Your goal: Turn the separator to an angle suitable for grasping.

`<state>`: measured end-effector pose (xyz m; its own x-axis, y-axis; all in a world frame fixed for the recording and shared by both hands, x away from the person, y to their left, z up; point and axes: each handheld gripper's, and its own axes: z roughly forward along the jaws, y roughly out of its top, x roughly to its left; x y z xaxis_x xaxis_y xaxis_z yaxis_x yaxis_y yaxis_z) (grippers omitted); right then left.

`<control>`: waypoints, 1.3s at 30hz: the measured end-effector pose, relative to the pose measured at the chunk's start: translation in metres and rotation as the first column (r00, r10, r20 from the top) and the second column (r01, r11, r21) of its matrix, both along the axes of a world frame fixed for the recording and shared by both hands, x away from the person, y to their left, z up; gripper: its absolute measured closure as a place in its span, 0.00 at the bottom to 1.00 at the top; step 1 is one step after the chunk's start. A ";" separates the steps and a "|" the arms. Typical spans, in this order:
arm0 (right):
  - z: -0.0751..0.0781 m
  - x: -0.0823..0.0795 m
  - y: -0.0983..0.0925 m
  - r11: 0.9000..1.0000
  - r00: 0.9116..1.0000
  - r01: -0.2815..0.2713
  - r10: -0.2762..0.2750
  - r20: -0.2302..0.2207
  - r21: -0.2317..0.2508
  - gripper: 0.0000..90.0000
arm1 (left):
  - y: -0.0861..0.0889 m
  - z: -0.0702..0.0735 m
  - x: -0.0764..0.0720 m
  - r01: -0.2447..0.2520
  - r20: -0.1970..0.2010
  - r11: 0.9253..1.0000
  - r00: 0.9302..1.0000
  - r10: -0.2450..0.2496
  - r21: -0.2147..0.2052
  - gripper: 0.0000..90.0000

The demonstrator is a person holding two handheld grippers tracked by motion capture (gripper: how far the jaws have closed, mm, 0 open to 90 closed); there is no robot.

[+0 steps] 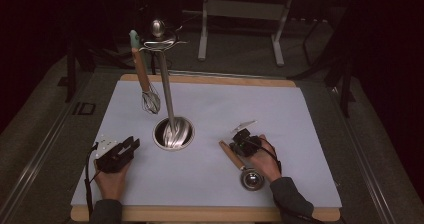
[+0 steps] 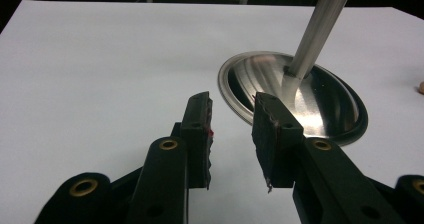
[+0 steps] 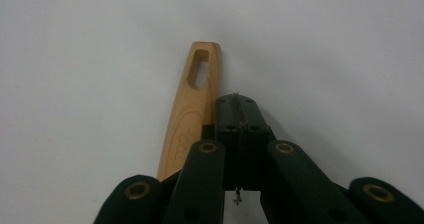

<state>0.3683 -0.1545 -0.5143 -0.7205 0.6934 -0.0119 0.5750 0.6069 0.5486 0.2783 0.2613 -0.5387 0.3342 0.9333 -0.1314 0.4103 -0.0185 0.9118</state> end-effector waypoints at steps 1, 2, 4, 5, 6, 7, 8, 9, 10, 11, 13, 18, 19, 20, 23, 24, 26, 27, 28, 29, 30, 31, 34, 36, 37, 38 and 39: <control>0.000 -0.001 0.001 1.000 1.000 -0.007 0.007 -0.005 0.004 0.99 | 0.000 0.000 0.000 0.000 0.000 1.000 1.000 0.000 0.001 0.77; 0.001 -0.002 0.003 1.000 1.000 -0.015 0.015 -0.007 0.001 0.99 | 0.000 0.000 0.000 0.000 0.000 1.000 1.000 0.000 0.001 0.77; 0.003 -0.003 0.003 1.000 1.000 -0.016 0.016 -0.004 0.000 0.97 | 0.000 0.000 0.000 0.000 0.000 1.000 1.000 0.000 0.001 0.76; 0.005 -0.004 0.002 1.000 1.000 -0.014 0.014 0.000 0.007 0.97 | 0.000 0.000 0.000 -0.001 0.001 1.000 1.000 0.001 0.000 0.76; 0.008 -0.005 0.001 1.000 1.000 -0.010 0.010 -0.001 0.013 0.96 | 0.000 0.000 0.000 -0.001 0.001 1.000 1.000 0.001 0.000 0.76; 0.011 -0.006 -0.001 1.000 1.000 -0.004 0.004 -0.001 0.018 0.95 | 0.000 0.000 0.000 -0.002 0.002 1.000 1.000 0.002 0.000 0.76; 0.014 -0.007 -0.003 1.000 1.000 0.001 -0.001 -0.005 0.022 0.93 | 0.000 0.000 0.000 -0.001 0.002 1.000 1.000 0.001 0.002 0.76; 0.017 -0.009 -0.005 1.000 1.000 0.005 -0.005 -0.007 0.026 0.92 | 0.000 0.000 0.000 -0.002 0.003 1.000 1.000 0.002 0.003 0.76; 0.020 -0.011 -0.008 0.999 1.000 0.012 -0.011 -0.017 0.036 0.91 | 0.000 0.000 0.000 -0.002 0.003 1.000 1.000 0.002 0.004 0.76; 0.021 -0.013 -0.010 0.999 0.999 0.019 -0.018 -0.027 0.044 0.90 | -0.001 0.000 0.000 -0.002 0.003 1.000 1.000 0.002 0.004 0.76; 0.023 -0.017 -0.014 0.998 0.999 0.019 -0.016 -0.045 0.057 0.87 | -0.001 0.000 -0.001 -0.002 0.003 1.000 1.000 0.002 0.005 0.76; 0.019 -0.029 -0.024 0.996 0.996 0.031 -0.023 -0.089 0.089 0.80 | -0.001 0.000 -0.001 -0.002 0.003 1.000 1.000 0.002 0.006 0.76; 0.018 -0.031 -0.026 0.995 0.995 0.036 -0.027 -0.098 0.096 0.80 | -0.001 0.000 -0.001 -0.003 0.003 1.000 1.000 0.003 0.006 0.76; 0.016 -0.033 -0.028 0.994 0.994 0.042 -0.031 -0.107 0.101 0.80 | -0.001 0.000 -0.001 -0.004 0.003 1.000 1.000 0.004 0.007 0.76; 0.016 -0.037 -0.031 0.993 0.991 0.043 -0.029 -0.128 0.109 0.79 | -0.001 0.000 -0.001 -0.005 0.004 1.000 1.000 0.005 0.008 0.76; 0.016 -0.038 -0.031 0.993 0.990 0.041 -0.027 -0.135 0.106 0.79 | -0.001 0.000 -0.001 -0.005 0.004 1.000 1.000 0.005 0.008 0.76; 0.016 -0.041 -0.030 0.995 0.987 0.040 -0.026 -0.157 0.088 0.79 | -0.001 0.000 -0.001 -0.005 0.004 1.000 1.000 0.005 0.008 0.76; 0.016 -0.042 -0.030 0.996 0.986 0.042 -0.028 -0.162 0.084 0.79 | -0.001 0.000 -0.001 -0.006 0.004 1.000 1.000 0.006 0.008 0.76; 0.016 -0.042 -0.031 0.996 0.985 0.044 -0.029 -0.173 0.084 0.79 | -0.001 0.000 -0.001 -0.006 0.004 1.000 1.000 0.006 0.008 0.76; 0.016 -0.042 -0.032 0.995 0.983 0.048 -0.032 -0.179 0.086 0.79 | -0.001 0.000 -0.001 -0.006 0.004 1.000 1.000 0.006 0.008 0.76; 0.017 -0.042 -0.032 0.995 0.981 0.057 -0.040 -0.190 0.087 0.79 | -0.001 0.000 -0.001 -0.006 0.004 1.000 1.000 0.006 0.011 0.76; 0.017 -0.042 -0.033 0.995 0.979 0.058 -0.041 -0.198 0.084 0.79 | -0.002 0.000 -0.001 -0.007 0.005 1.000 1.000 0.007 0.014 0.76; 0.013 -0.043 -0.030 0.996 0.967 0.034 -0.013 -0.254 0.078 0.78 | -0.002 0.000 -0.001 -0.008 0.004 1.000 1.000 0.007 0.017 0.76; 0.010 -0.044 -0.027 0.998 0.966 0.032 -0.016 -0.260 0.055 0.77 | -0.002 0.000 -0.001 -0.007 0.004 1.000 1.000 0.007 0.017 0.76; 0.008 -0.043 -0.025 0.998 0.962 0.036 -0.019 -0.273 0.057 0.77 | -0.002 0.000 -0.001 -0.008 0.003 1.000 1.000 0.007 0.018 0.76; 0.007 -0.042 -0.025 0.998 0.961 0.033 -0.016 -0.277 0.056 0.77 | -0.002 0.000 -0.002 -0.008 0.004 1.000 1.000 0.008 0.018 0.76; 0.008 -0.042 -0.025 0.998 0.957 0.041 -0.023 -0.288 0.056 0.77 | -0.003 0.000 -0.001 -0.009 0.004 1.000 1.000 0.009 0.018 0.76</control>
<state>0.3265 -0.1791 -0.5067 -0.6644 0.7094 0.2352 0.7326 0.5560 0.3928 0.2769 0.2587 -0.5385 0.3266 0.9384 -0.1129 0.4068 -0.0318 0.9130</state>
